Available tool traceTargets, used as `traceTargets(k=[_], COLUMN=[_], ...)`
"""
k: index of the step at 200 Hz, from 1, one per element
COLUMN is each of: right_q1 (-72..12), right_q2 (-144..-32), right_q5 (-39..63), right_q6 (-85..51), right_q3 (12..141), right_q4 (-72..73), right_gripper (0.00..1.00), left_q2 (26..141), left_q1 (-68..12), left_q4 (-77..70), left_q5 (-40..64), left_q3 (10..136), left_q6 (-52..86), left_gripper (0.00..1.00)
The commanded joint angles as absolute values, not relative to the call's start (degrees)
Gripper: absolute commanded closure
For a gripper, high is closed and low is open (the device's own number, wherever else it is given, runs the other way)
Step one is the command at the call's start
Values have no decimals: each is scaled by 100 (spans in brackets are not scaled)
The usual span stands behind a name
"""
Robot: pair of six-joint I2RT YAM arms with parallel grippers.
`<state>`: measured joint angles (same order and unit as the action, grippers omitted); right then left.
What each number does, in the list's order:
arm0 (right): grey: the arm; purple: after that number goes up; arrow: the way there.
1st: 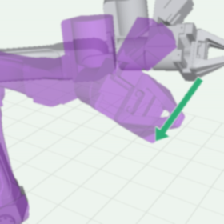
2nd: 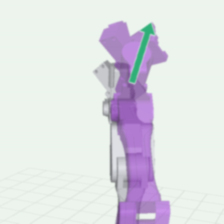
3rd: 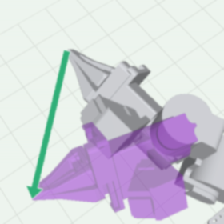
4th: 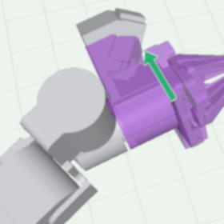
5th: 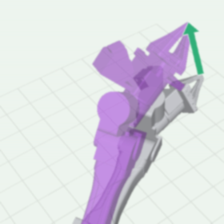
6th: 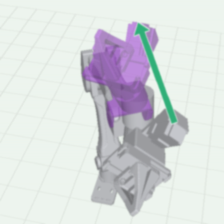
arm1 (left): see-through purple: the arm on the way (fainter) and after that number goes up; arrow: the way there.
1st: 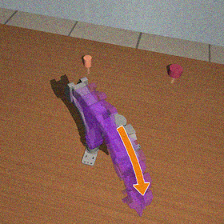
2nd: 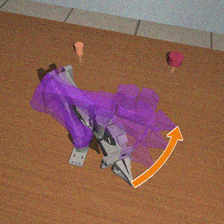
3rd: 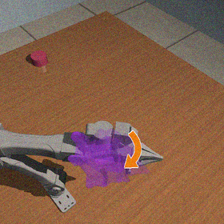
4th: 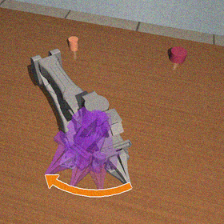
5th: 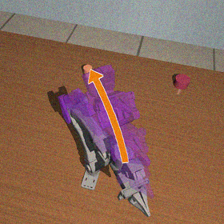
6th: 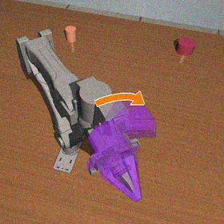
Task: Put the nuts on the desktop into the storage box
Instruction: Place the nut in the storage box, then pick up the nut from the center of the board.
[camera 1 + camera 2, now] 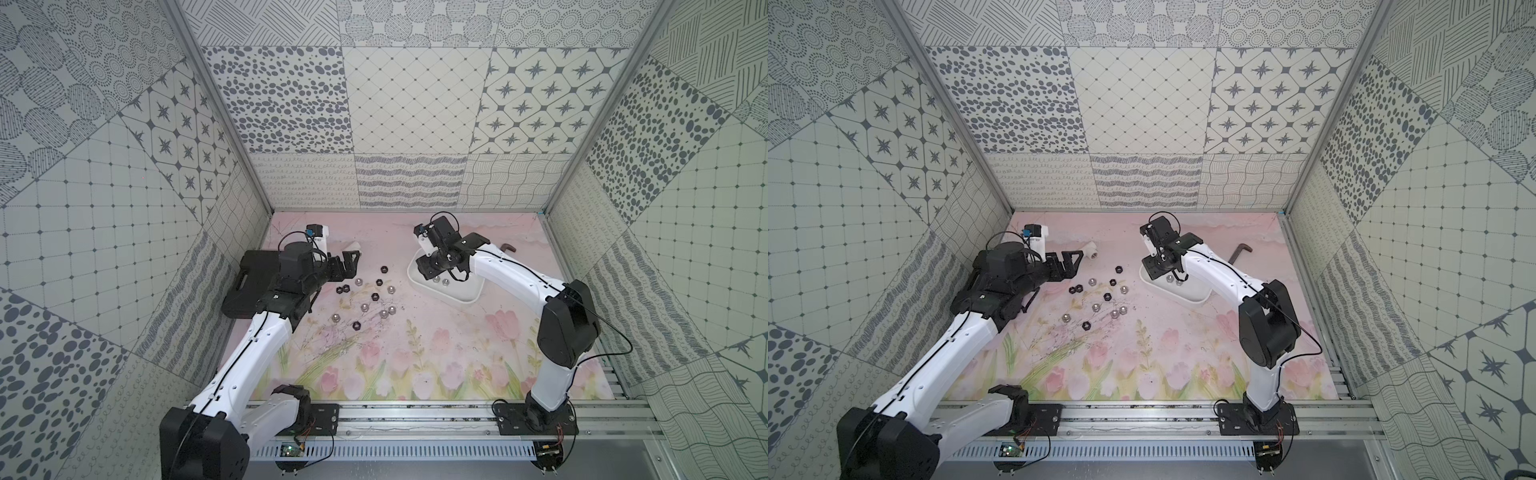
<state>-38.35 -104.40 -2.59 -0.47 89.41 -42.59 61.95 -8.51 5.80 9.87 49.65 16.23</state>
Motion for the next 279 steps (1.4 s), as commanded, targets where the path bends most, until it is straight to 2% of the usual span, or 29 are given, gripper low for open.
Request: traceTargets(k=[1,65,126,279], right_q1=[-4179,-4704,-4845,-4922], right_q2=[-10582,-11361,-11937,-12555], right_q5=[194,859,756,545], right_q6=[348,364,370,516], right_q3=[8948,9056,9252,9686], right_q4=[-4307,-4390,-4421,-4526], right_gripper=[42,42,42,44], left_q2=[6170,6161,6150,6157], left_q1=[-851,-851,-848,-852], left_q4=[550,574,597,602], left_q5=[981,988,967,923], left_q3=[4984,4970,4966,5004], left_q6=[1512,1521,1521,1477], left_gripper=[1,1,1,1])
